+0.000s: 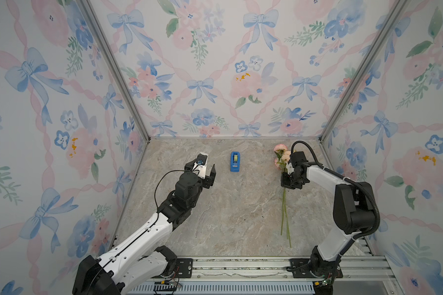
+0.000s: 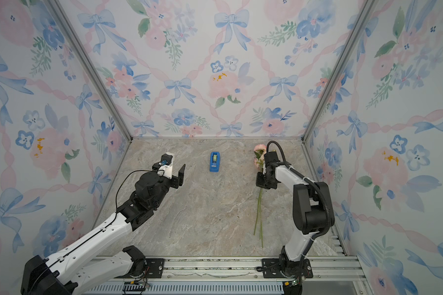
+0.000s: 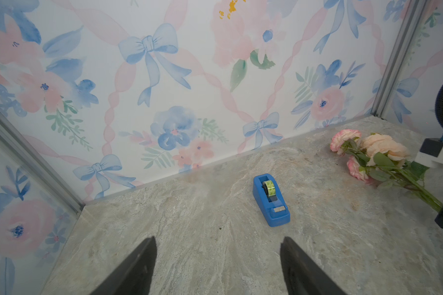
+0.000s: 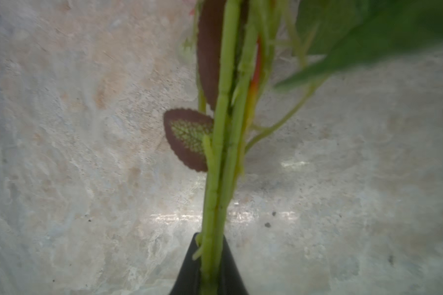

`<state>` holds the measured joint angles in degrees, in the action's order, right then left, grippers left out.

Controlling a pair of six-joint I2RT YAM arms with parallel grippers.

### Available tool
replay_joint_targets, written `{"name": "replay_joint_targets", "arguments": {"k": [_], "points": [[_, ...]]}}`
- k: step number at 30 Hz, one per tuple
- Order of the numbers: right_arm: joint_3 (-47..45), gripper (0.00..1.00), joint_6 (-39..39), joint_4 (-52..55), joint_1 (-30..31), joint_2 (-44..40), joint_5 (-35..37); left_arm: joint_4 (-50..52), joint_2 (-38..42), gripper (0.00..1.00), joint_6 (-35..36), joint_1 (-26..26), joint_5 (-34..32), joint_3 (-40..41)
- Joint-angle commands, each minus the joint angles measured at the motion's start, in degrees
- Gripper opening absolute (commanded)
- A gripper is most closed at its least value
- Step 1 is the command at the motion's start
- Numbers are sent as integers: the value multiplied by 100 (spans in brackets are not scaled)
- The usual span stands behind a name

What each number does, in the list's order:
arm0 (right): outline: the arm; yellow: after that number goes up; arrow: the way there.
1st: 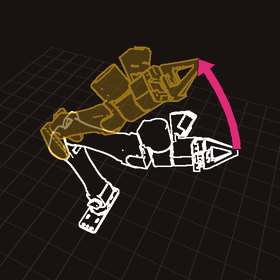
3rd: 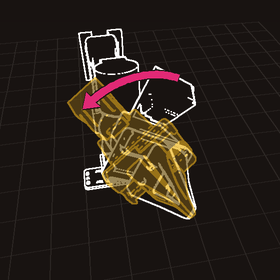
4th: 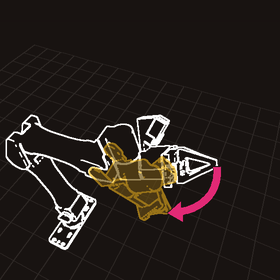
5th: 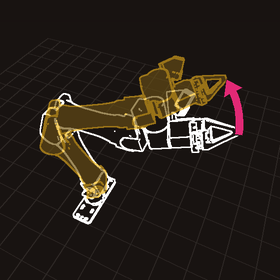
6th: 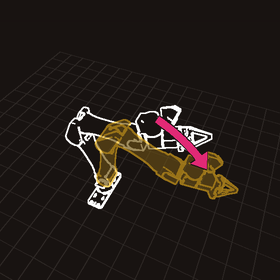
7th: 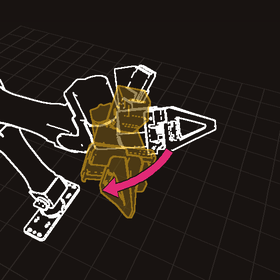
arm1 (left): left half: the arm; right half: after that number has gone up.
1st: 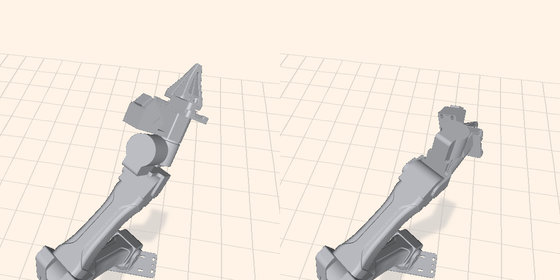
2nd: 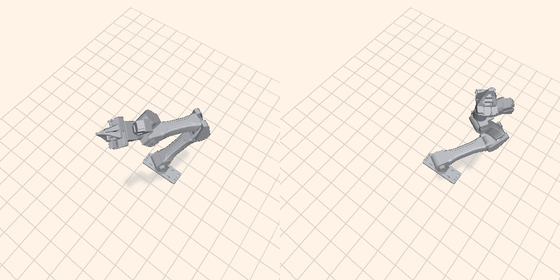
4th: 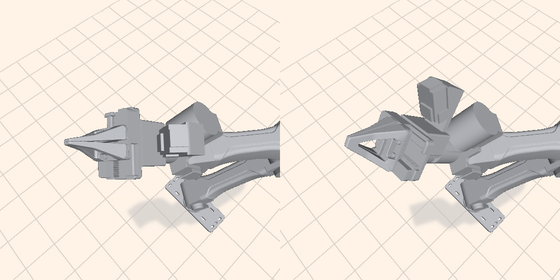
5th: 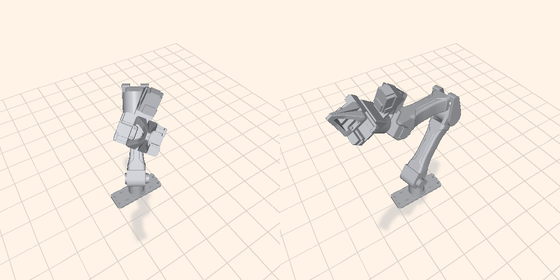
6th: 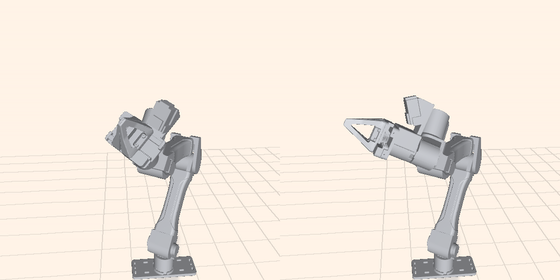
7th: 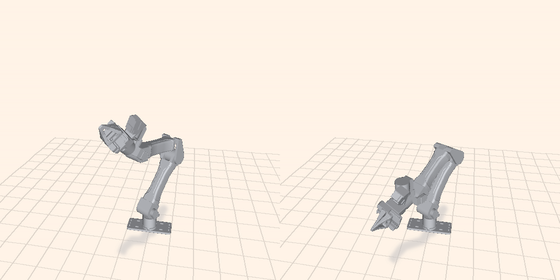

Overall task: Wrap bouquets with tape
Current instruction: Place the wrapped bouquet at the center of the board, then reset both arms

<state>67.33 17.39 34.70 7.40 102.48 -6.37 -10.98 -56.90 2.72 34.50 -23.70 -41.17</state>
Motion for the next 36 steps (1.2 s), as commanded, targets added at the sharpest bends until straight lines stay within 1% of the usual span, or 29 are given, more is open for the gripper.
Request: {"name": "replay_joint_targets", "arguments": {"k": [1,3,5,6,8,10,12,14,15,16,18,19,21,24,26,27,28,30,33,35,36], "points": [[299,25,-360,353,-83,130,229,113,-148,78,-34,-125,-209,-162],[334,40,-393,397,-152,77,211,114,-190,79,-13,-208,-192,-194],[291,54,-415,428,-197,-208,197,114,-261,83,-64,-293,-222,-191],[259,59,-415,432,-202,-407,230,106,-297,86,-130,-346,-225,-188],[119,67,-373,319,-208,-1108,323,48,-386,98,-317,-509,-182,-188],[-112,74,-280,-35,-245,-1844,360,-50,-501,98,-641,-796,34,-187],[-406,77,-188,-565,-337,-2586,288,-237,-603,98,-1116,-1191,423,-140],[-869,81,-323,-1321,-400,-3247,288,-687,-725,98,-1616,-1629,690,62],[-1154,83,-438,-1746,-415,-3556,444,-969,-807,98,-1847,-1823,614,159],[-1486,86,-624,-2265,-424,-3808,579,-1298,-895,98,-1965,-1975,430,444],[-2156,91,-1152,-3191,-425,-4161,662,-2017,-1045,98,-1969,-2218,183,821],[-2478,92,-1349,-3621,-429,-4232,826,-2413,-1104,98,-1888,-2352,155,1030],[-2762,93,-1330,-4041,-490,-4184,1235,-3004,-1226,98,-1781,-2525,-100,1397],[-3292,93,-1271,-4913,-674,-3966,1413,-3845,-1487,98,-1481,-2711,-163,1982],[-3677,93,-1249,-5615,-789,-3791,1384,-4265,-1637,98,-1390,-2830,63,2265],[-3820,94,-1256,-5846,-834,-3683,1388,-4463,-1720,98,-1251,-2861,237,2385],[-3934,94,-1258,-6030,-863,-3587,1424,-4589,-1811,98,-1190,-2866,268,2402],[-4206,94,-1251,-6522,-872,-3366,1508,-4596,-1922,98,-1080,-2881,341,2398],[-4562,93,-1230,-7429,-872,-2869,1472,-4760,-2115,98,-1165,-3039,394,2488],[-4726,92,-1159,-7961,-872,-2473,1506,-5061,-2262,98,-1275,-3201,602,2615],[-4847,92,-1149,-8453,-859,-2225,1502,-5189,-2360,98,-1298,-3257,766,2648]]}}
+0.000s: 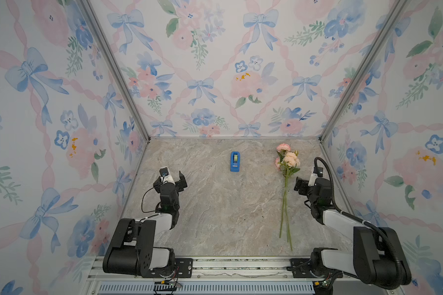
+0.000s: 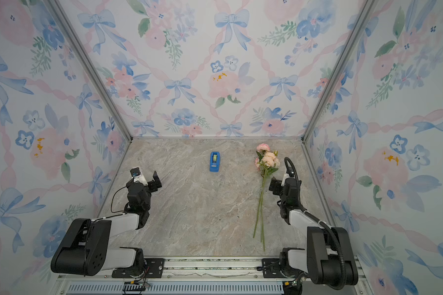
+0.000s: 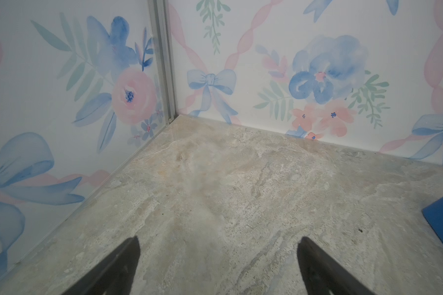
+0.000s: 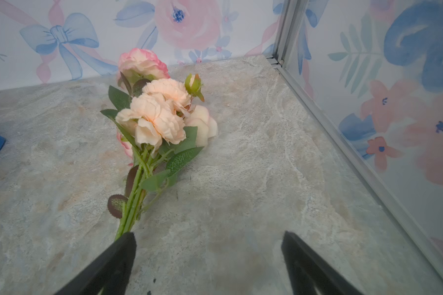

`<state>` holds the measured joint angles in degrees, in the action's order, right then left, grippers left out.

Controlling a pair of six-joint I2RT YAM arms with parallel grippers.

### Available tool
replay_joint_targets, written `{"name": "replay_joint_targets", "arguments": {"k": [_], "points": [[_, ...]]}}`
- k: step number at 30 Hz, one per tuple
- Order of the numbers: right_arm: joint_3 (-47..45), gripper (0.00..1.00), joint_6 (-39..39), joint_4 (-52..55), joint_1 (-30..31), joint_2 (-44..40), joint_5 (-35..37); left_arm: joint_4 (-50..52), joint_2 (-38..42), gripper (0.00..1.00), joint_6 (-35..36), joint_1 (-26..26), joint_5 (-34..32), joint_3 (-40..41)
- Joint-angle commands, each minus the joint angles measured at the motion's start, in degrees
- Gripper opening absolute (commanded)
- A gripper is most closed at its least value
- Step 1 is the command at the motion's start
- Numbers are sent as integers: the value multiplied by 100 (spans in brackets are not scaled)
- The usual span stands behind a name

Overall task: Wrap bouquets with tape
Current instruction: Reset both arms

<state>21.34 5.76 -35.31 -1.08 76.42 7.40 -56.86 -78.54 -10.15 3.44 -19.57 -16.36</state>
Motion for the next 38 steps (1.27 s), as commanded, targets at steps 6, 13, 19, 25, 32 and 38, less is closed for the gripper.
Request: {"name": "replay_joint_targets", "arguments": {"k": [6,13,19,25,32,38], "points": [[-350,93,-207,-2732,142,1337,-106,-1024,-522,98,192,-182,1077,255],[98,97,-515,-1662,439,1211,182,-2291,-992,98,393,-27,1037,718],[107,97,-542,-1663,473,1217,240,-2386,-1097,98,555,293,245,678],[107,97,-548,-1663,477,1217,243,-2395,-1103,98,703,508,-108,665],[122,97,-542,-1637,469,1226,227,-2395,-1106,98,705,508,-115,661],[116,97,-541,-1646,469,1226,218,-2400,-1101,98,707,508,-110,665]]}}
